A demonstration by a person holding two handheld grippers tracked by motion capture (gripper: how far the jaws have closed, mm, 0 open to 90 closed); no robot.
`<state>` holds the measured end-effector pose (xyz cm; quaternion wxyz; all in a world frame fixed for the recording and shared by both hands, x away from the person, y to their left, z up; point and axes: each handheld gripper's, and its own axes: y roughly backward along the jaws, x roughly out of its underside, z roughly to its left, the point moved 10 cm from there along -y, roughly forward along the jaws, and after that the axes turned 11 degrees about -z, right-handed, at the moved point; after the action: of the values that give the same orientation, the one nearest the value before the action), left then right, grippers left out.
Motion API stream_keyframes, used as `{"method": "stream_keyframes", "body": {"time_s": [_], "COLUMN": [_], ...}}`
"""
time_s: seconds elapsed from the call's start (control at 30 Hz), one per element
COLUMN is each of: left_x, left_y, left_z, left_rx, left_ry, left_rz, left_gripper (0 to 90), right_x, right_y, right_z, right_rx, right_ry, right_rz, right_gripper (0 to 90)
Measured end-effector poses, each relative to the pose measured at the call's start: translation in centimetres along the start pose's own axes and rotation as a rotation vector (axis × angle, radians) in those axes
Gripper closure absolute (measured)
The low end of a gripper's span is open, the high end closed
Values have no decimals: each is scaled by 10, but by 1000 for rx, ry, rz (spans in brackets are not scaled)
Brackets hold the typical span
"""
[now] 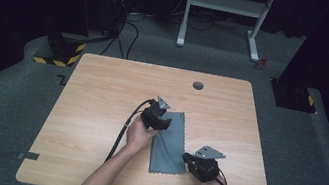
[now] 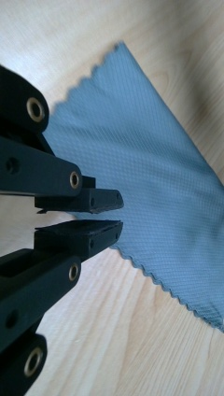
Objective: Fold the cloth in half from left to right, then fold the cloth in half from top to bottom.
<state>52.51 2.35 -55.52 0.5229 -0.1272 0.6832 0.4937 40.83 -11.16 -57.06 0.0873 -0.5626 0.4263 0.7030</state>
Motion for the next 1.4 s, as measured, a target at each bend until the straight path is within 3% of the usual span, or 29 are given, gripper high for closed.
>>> {"method": "stream_keyframes", "body": {"time_s": [0.1,0.17,0.33,0.47,0.57,0.63,0.83,0.9,1.07,1.17,1.4], "left_x": [11,17,31,45,55,58,66,68,77,84,91], "left_y": [17,26,32,31,31,34,46,50,65,71,83], "left_z": [-6,-13,-28,-31,-28,-26,-19,-22,-46,-53,-59], "left_rx": [14,27,59,60,50,49,15,23,92,89,86], "left_ry": [-7,-32,-53,-52,-39,-22,-38,-29,-8,-20,0], "left_rz": [-13,-10,-4,20,40,28,34,30,-5,-17,-20], "left_gripper": [491,483,467,462,462,467,471,469,433,431,441], "right_x": [0,1,1,-1,0,1,3,3,3,3,2], "right_y": [-12,-20,-32,-35,-36,-35,-32,-32,-32,-32,-20], "right_z": [-3,-4,-4,-5,-7,-10,-18,-19,-19,-20,-15], "right_rx": [-4,-12,-14,-14,-16,-8,2,-1,5,9,17], "right_ry": [-3,-2,12,19,25,31,29,20,19,20,-14], "right_rz": [10,14,21,26,34,37,35,28,27,27,18], "right_gripper": [820,815,797,783,776,773,750,747,734,709,614]}}
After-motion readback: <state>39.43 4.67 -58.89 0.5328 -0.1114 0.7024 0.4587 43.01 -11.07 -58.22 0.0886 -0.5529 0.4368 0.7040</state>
